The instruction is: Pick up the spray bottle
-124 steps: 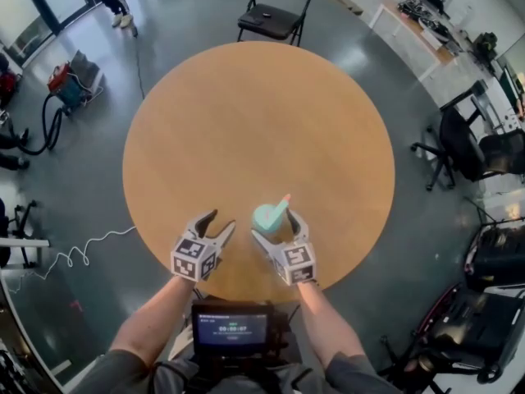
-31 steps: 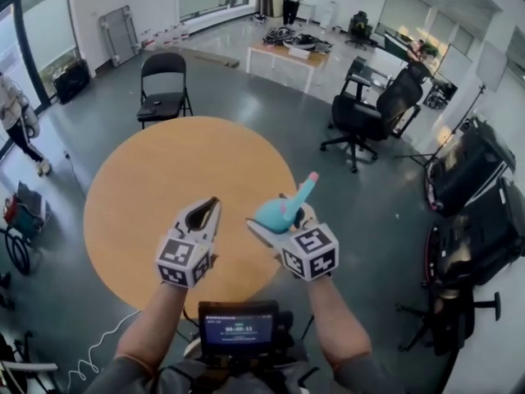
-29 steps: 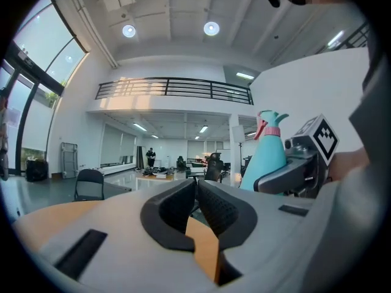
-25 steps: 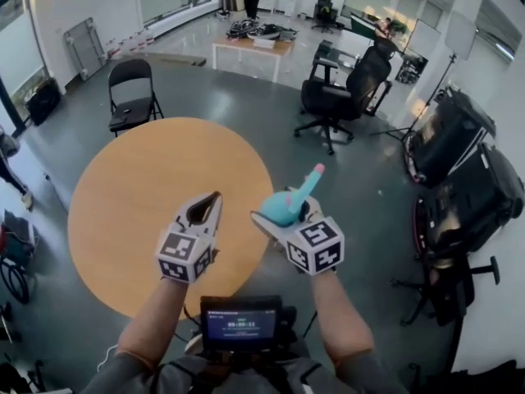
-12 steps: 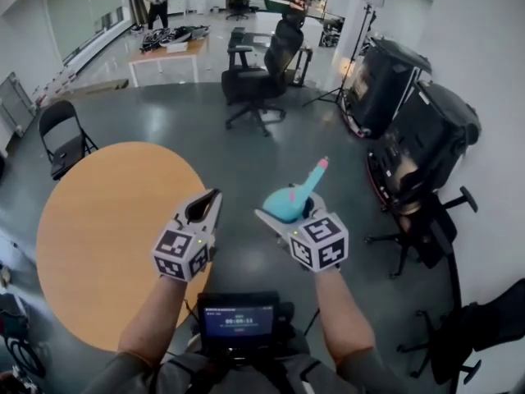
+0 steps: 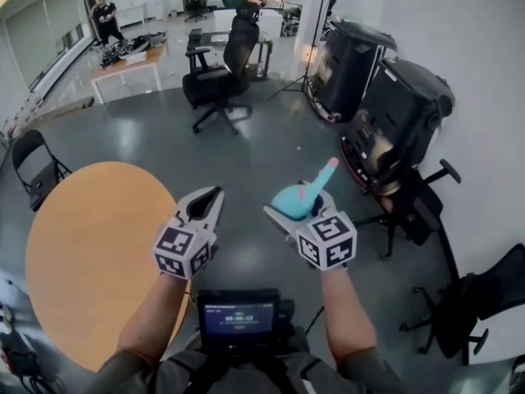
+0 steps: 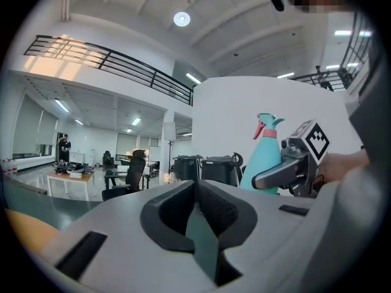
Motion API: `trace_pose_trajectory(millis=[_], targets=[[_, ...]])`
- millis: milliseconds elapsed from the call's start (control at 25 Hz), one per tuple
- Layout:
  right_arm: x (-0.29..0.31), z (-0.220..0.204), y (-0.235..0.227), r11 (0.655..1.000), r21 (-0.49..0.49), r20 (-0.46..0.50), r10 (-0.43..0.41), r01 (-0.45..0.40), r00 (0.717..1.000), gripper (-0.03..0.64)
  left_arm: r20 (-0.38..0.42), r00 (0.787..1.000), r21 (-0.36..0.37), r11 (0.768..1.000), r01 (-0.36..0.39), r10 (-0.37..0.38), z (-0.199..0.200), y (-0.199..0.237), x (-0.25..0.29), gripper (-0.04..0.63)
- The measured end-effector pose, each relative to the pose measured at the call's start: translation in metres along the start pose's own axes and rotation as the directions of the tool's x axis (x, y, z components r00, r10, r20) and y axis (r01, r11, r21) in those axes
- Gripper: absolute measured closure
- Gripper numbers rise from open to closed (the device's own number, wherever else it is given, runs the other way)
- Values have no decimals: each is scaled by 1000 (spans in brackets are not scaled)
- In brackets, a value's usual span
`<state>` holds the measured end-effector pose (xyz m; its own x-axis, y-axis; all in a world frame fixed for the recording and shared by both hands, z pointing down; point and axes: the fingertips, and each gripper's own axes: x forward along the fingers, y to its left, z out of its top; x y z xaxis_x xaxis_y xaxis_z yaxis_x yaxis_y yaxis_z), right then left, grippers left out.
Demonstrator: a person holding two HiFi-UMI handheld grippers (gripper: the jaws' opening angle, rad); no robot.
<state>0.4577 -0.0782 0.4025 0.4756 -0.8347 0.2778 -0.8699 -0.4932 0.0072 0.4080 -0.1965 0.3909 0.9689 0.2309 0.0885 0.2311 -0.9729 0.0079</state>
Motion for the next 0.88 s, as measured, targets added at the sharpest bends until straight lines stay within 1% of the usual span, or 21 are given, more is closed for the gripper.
trace_pose_trajectory(millis=[280,520,880], targets=[[1,-9,-16,997,37,-9,-61,62,998,184,-15,998,22,998,64,-64,-1,-4,23,591],[8,-11,-15,995,49,-23,-84,86,996,186,-21,996,14,996,83,-83,-3,7,26,590],[17,-11,-12,992,51,-31,-118,119,993,187,-17,993,23,993,114,-113,-1,16,27,591]])
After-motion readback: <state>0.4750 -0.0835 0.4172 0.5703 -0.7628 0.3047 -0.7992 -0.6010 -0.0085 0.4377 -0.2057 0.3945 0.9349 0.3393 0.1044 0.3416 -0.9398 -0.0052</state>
